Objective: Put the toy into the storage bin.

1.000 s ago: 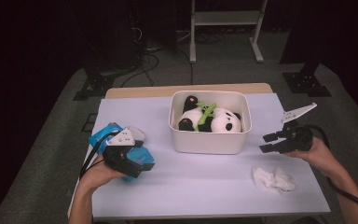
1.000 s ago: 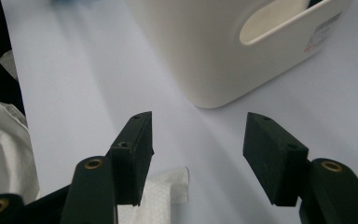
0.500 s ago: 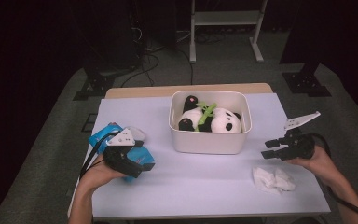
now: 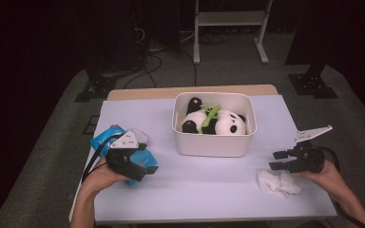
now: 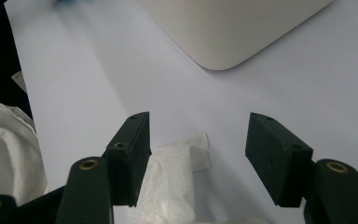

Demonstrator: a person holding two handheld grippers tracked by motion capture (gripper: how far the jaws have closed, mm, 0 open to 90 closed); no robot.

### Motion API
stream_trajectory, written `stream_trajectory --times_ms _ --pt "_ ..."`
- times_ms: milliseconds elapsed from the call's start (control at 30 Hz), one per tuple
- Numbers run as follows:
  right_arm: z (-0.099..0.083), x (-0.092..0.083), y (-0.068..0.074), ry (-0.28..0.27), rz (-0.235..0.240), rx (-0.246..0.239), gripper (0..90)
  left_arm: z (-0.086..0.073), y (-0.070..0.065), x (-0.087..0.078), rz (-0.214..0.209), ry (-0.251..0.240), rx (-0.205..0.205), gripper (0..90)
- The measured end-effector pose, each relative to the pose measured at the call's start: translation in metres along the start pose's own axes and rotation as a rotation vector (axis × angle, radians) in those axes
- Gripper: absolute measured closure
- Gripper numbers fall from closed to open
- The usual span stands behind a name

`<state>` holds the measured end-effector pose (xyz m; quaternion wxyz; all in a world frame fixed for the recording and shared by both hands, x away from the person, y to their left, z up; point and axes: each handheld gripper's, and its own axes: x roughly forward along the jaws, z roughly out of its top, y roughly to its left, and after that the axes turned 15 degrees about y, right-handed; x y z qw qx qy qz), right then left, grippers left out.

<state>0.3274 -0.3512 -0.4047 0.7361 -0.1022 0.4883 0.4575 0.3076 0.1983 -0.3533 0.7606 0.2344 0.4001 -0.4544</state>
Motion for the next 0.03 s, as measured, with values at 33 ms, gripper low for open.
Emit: stream_trajectory --times_ms 33 --pt "-0.001 -0.0001 0.0003 -0.005 0.0 -0.002 39.1 0.0 0.0 0.0 0.0 0.0 0.0 9.6"
